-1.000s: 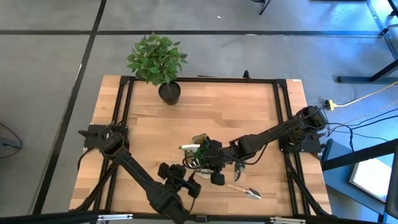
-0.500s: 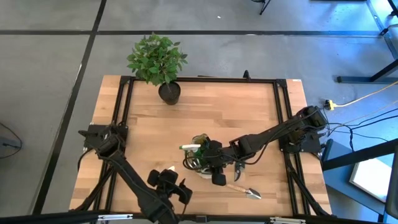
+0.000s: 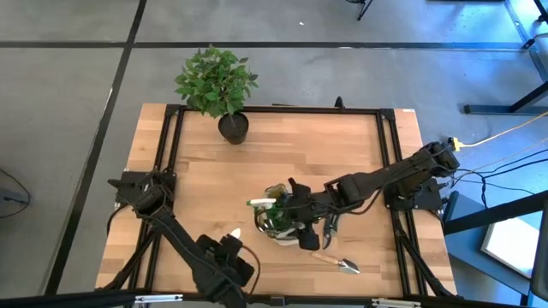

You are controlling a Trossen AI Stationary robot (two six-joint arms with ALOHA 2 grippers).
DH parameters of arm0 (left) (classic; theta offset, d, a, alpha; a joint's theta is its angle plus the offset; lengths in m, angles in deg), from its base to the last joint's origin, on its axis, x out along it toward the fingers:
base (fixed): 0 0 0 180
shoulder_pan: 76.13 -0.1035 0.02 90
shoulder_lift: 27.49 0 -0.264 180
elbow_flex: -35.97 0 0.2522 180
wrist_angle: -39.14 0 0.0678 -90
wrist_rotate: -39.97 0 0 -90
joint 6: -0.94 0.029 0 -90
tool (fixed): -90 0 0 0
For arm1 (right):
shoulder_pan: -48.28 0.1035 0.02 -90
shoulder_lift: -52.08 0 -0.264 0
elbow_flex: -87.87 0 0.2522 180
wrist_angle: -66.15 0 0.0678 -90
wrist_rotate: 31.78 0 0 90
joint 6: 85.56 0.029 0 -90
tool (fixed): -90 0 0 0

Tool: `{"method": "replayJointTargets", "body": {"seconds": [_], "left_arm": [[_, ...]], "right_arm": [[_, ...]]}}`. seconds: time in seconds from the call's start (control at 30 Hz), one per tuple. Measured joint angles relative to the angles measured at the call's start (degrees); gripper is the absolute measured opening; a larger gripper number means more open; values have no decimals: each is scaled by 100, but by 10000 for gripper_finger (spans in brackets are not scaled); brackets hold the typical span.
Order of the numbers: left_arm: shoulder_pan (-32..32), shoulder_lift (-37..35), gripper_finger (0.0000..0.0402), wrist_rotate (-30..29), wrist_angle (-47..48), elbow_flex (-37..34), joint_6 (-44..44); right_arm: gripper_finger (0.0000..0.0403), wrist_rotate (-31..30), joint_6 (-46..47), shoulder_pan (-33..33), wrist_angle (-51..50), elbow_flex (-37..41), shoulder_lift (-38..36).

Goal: Pick & Place Garden tools in Gardening bag
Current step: Put the right brown trowel into the brown gardening bag

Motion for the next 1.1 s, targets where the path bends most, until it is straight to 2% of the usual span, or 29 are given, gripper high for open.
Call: {"method": "replayJointTargets", "body": {"seconds": [0.1,0.2,0.33,0.47,0.67,0.8,0.93,1.1], "left_arm": [[-64,0,242,232,-1,0,506],[-44,0,242,210,-1,0,882],[50,-18,242,25,-1,0,1581],[353,-189,230,-705,-2,0,1689],[875,-469,193,-2334,-84,0,872],[988,-478,180,-2524,-22,-33,971],[1119,-972,178,-2685,-6,-684,1060],[1334,-1685,178,-2771,-377,-1875,570]], "right_arm": [[290,-2,76,14,-588,-383,-46],[291,1,463,17,-943,-661,-46],[291,-4,866,48,-940,-854,-46],[291,-127,1230,110,-903,-882,-46],[291,-542,1930,111,-947,-882,-46],[291,-562,2024,134,-956,-882,-45],[291,-570,2076,129,-995,-882,-44],[291,-741,2765,131,-1548,-882,-44]]}}
